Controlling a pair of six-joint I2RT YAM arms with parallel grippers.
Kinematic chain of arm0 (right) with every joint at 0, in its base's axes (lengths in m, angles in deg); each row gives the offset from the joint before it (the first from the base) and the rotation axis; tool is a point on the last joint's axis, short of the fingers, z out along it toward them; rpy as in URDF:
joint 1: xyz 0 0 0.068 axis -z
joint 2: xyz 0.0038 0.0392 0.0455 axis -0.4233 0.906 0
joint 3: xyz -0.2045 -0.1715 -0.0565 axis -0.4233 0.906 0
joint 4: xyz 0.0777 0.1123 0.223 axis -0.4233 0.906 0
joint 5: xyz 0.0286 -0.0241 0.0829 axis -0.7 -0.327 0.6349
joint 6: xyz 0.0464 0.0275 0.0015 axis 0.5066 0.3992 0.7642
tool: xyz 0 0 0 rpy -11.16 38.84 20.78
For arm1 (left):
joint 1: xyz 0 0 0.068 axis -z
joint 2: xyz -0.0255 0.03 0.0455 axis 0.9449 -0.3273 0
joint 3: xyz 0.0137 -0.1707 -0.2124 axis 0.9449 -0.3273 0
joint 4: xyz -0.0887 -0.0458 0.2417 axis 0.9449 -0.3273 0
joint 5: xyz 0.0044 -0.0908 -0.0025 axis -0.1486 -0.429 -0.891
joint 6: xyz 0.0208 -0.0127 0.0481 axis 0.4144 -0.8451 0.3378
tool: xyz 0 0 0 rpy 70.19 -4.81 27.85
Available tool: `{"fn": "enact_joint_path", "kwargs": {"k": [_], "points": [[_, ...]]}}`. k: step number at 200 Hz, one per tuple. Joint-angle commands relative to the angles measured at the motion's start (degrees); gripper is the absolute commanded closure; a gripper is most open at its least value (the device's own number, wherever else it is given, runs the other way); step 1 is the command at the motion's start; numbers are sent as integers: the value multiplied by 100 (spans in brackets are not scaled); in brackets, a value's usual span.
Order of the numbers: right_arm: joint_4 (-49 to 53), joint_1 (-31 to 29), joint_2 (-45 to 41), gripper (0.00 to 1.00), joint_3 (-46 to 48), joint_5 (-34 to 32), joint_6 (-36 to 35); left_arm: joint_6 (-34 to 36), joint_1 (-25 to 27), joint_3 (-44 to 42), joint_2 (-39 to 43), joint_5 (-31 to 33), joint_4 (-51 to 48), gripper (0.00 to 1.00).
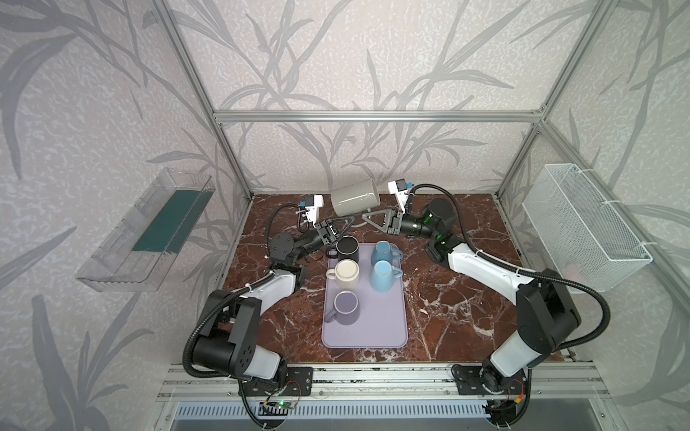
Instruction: Turn the mug right side up
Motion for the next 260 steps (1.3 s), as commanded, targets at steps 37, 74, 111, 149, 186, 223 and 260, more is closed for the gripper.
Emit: {"fn": "enact_joint_path", "kwargs": {"k": [37,74,111,149,186,223,260], "points": [[-1115,39,117,100,-117,75,348,-61,-14,257,322,-240,384,78],[-1214,36,208,100,-161,181,466,-100,-31,281,367,-278,377,83],[-1151,26,237,100,-161,231,455,-105,-42,270,408,-239,381,91],[-947,-7,231,100,-249,285,346,-168,-45,280,374,-199,375,100],[-550,-39,114,83,-259,209,61,-271,-45,309,387,-104,379,100],[-445,-38,76,64,-215,110,-8,-357,-45,316,441,27,384,100],[-394,-36,95,57,-212,68,-9,-388,-44,315,359,74,348,100]]}}
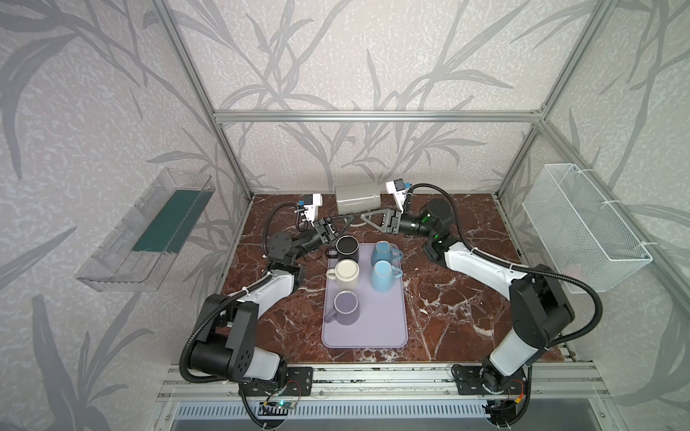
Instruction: Turn the mug right side up
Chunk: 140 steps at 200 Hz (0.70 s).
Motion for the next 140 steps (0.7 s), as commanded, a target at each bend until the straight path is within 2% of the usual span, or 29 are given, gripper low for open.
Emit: {"fn": "enact_joint_path", "kwargs": {"k": [1,26,65,95,113,140], "points": [[-105,-25,-141,57,-148,-30,-105,-134,6,260,194,48,563,100],[-12,-30,-141,57,-126,-94,-146,-125,6,269,133,55,492,100],[55,-25,-85,85,-217,-58,-147,342,24,298,283,-81,-343,100],[238,-28,-114,100,-251,-33,-288,1252,33,347,711,-133,-1929,100],[341,-33,-127,100,-262,-12,-371,1717,36,343,999,-65,-2655,100],[297,-33,-106,100,-258,68,-375,1948,31,398,1181,-30,-3105,100]]}}
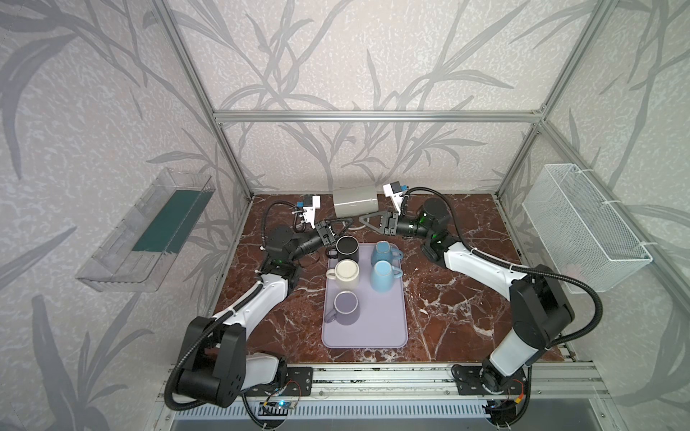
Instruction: Turn the mug right side up
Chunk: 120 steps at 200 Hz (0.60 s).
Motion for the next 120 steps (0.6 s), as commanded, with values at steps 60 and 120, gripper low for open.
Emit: {"fn": "enact_joint_path", "kwargs": {"k": [60,120], "points": [[-61,5,-209,100,-160,121,-576,-211,22,329,-70,-292,218,83],[-76,27,-245,100,-100,92,-573,-359,-62,300,-44,-348,379,66]]}}
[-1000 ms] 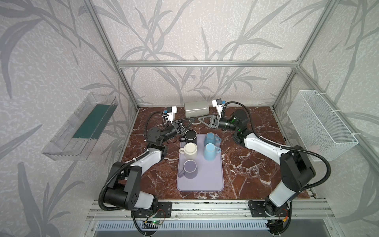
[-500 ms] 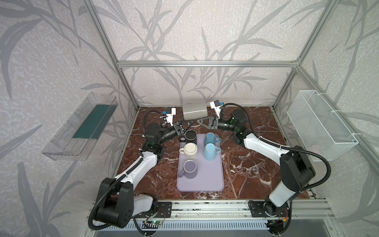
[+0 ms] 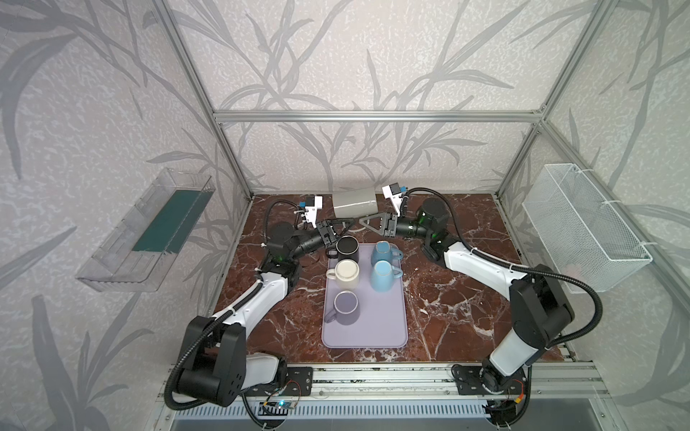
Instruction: Turn the mug right side up
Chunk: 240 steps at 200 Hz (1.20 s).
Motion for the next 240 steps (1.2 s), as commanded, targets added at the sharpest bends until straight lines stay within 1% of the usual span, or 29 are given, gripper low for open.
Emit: {"fn": "enact_joint_path", "kwargs": {"k": [1,44,70,96,125,155,198,224,227,240], "points": [[-344,24,-249,100,-100,56,-222,-181,-47,191,98,-189,519,66],[-461,18,-174,100,-123,161,-121,-187,-52,258,27,-233,477,75],[-465,4,-148,100,-135,197,-98,-178,-54,301,-14,-282,461,78],[-446,-37,-88,100,-201,272,-89,-145,-55,361,-61,-300,376,78],[-552,-56,-36,100,-197,275,-13,-216,-55,359,-120,-300,511,75],[-999,-58,71,100,-201,275,329,-253,-55,327,-170,-286,580,68],[-1214,-59,107,100,-226,229,491,-263,-51,310,-200,-299,647,67],[-1281,-46,107,100,-266,250,557,-171,-55,312,-208,-311,475,67],[-1291,-46,239,100,-262,246,574,-155,-56,316,-210,-309,456,68],[-1382,-43,290,100,-275,270,645,-147,-56,317,-207,-306,442,68]]}}
